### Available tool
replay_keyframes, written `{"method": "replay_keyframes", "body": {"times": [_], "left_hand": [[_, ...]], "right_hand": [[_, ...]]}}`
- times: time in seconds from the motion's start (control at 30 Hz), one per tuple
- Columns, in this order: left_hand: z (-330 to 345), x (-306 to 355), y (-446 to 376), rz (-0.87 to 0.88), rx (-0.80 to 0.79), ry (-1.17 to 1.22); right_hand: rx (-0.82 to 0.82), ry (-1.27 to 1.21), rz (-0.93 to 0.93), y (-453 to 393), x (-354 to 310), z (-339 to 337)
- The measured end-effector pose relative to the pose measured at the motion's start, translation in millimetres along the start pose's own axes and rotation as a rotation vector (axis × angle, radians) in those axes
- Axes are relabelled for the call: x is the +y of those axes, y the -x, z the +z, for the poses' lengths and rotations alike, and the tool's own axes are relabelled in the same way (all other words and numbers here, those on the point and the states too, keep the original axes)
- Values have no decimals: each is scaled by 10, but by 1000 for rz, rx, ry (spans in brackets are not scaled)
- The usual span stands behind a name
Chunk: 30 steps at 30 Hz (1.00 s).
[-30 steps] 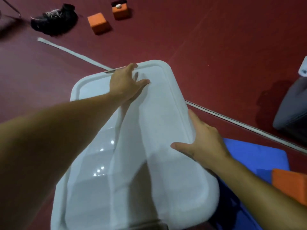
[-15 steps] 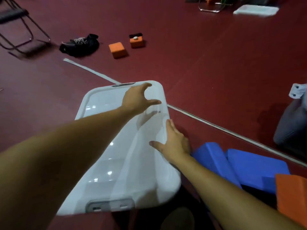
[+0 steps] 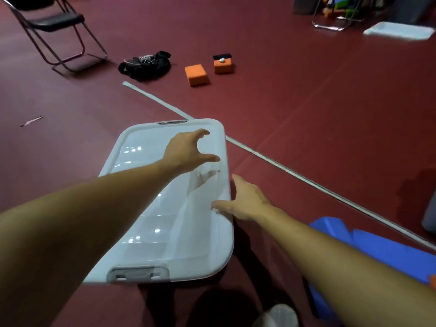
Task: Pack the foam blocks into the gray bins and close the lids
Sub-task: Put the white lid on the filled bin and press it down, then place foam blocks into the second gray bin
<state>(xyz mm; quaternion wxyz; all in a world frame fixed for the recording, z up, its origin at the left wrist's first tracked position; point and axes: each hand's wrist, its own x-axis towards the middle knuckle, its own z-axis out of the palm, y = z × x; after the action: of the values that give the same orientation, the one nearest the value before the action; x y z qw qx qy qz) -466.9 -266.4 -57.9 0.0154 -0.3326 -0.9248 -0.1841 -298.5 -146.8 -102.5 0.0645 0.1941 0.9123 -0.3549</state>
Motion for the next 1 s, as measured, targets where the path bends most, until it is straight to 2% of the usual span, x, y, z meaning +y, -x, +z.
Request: {"method": "replay_keyframes", "body": {"times": [0.23,0.5,0.7,0.87,1.0], "left_hand": [[-357,1025,180,235,35,103],[-922,3036,813,579,66,265],[-1169,4385,1463,764,35,267],[-972,5156,1719,801,-33,259],[-414,5487,1735,836,-118,177]], "right_hand": [[225,202,75,920,342,-851],[463,393,264,2692,671,-2189],[686,386,427,4129,1123,-3040],[773,390,533,4724,1788,-3378],[735,381,607,4691,2468,-3215]]}}
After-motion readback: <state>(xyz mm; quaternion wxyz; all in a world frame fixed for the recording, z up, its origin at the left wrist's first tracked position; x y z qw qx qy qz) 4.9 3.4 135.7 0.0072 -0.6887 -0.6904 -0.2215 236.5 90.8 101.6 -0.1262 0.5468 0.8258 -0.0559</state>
